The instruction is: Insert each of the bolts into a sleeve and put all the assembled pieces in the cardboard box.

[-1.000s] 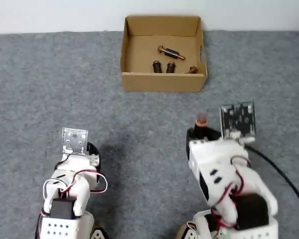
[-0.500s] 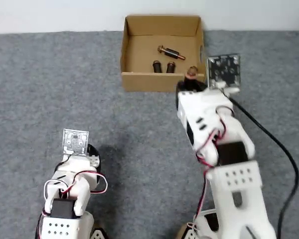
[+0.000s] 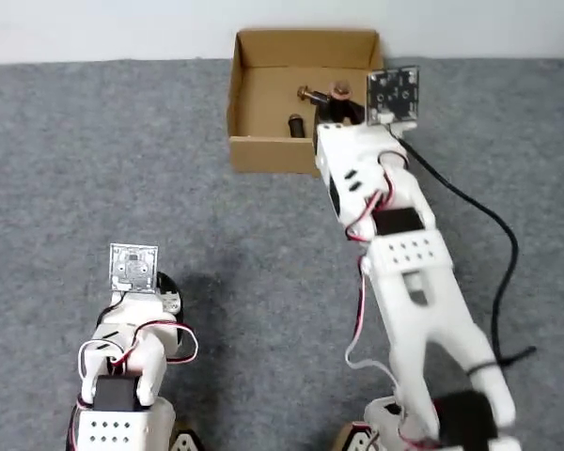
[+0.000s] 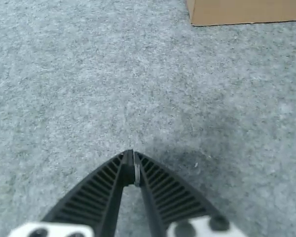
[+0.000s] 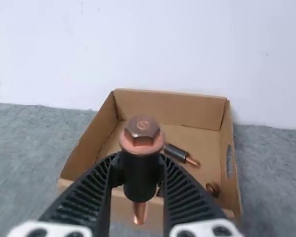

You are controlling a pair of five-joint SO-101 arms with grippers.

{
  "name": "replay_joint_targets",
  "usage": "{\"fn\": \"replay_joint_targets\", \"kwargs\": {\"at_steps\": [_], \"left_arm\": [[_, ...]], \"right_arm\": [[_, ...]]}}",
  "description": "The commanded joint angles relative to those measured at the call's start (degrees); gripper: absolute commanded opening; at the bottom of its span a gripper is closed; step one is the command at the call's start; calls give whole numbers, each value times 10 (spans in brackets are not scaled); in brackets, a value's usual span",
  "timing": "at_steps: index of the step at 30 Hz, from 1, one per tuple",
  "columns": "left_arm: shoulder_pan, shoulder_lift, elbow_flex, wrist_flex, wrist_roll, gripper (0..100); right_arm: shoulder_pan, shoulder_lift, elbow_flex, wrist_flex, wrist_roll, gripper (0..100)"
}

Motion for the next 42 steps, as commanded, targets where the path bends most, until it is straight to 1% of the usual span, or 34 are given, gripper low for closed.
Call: {"fn": "replay_joint_targets", "kwargs": {"at_steps": [1,8,15,23,26,28,31,33,39,42], "left_arm": [[-4,0,-2,-9,-5,5],[-4,0,-2,3,-7,6],[-4,0,-2,3,-7,6],[-4,0,-2,4,-7,6],[-4,0,-2,4,-7,6],[-4,0,-2,4,-7,6],[-4,0,-2,4,-7,6],[-4,0,-2,4,-7,6],[-4,0,-2,4,-7,6],[-4,0,-2,4,-7,6]], "right_arm": [[6,58,-107,-22,-4,8],[6,216,-244,-18,-4,8],[5,356,-331,-10,-3,8],[6,473,-455,138,-3,11],[9,508,-501,214,-3,18],[10,526,-530,268,-3,58],[10,546,-562,327,-3,149],[9,553,-574,342,-3,173],[7,553,-603,344,-3,173],[7,552,-626,345,-4,138]]}}
